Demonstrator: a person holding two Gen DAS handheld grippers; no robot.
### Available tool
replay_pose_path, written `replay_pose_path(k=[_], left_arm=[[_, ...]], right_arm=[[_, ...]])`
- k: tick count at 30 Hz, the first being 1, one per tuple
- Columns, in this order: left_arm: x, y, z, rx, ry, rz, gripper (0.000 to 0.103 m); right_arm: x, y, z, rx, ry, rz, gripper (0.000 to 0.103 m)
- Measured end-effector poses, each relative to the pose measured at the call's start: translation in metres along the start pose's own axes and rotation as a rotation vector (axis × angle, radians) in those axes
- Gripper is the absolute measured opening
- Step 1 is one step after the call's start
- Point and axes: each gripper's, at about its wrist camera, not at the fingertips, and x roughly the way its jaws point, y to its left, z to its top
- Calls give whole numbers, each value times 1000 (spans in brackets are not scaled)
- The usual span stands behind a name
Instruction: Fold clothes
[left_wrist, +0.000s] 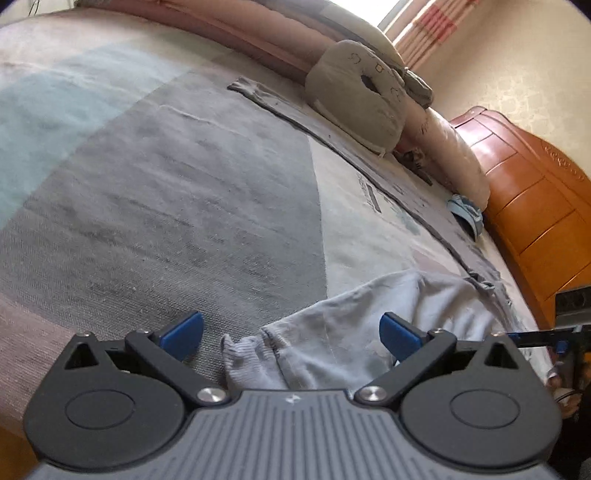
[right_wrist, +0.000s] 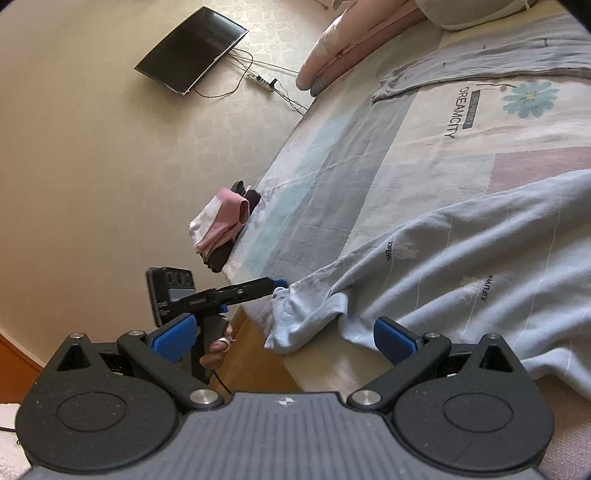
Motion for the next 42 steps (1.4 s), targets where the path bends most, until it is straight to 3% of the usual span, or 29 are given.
replay_pose_path(k=[2, 4, 8, 10, 12, 15, 25, 31, 36, 40, 42], left_arm=[[0, -5, 0, 21, 13, 25, 101], [-2, -16, -1, 86, 26, 95, 101], [-13, -50, -15, 329, 51, 250, 102], [-18, -68, -27, 460, 57, 289, 102], [-21, -84, -40, 564, 60, 297, 102], [-16, -103, -56, 681, 50, 306, 102], [35, -159, -82, 1029, 2, 413, 102], [34, -152, -88, 1137, -20, 557, 102], [24, -130, -96, 1209, -30, 727, 102], [26, -131, -102, 1258, -42, 778, 102], [36, -138, -112, 1347, -51, 810, 102]], right_arm=[[3, 2, -2, 0, 11, 12, 103], [19, 9, -6, -32, 68, 11, 103], [53, 40, -16, -269, 134, -172, 103], [66, 52, -19, -369, 148, -244, 103], [73, 57, -21, -415, 158, -262, 103], [73, 56, -21, -405, 154, -269, 103], [18, 28, -18, -250, 35, -330, 103], [6, 22, -22, -230, 15, -350, 103], [4, 18, -23, -219, 10, -344, 103], [4, 17, -24, -214, 8, -334, 103], [5, 17, -24, -215, 8, -330, 103]])
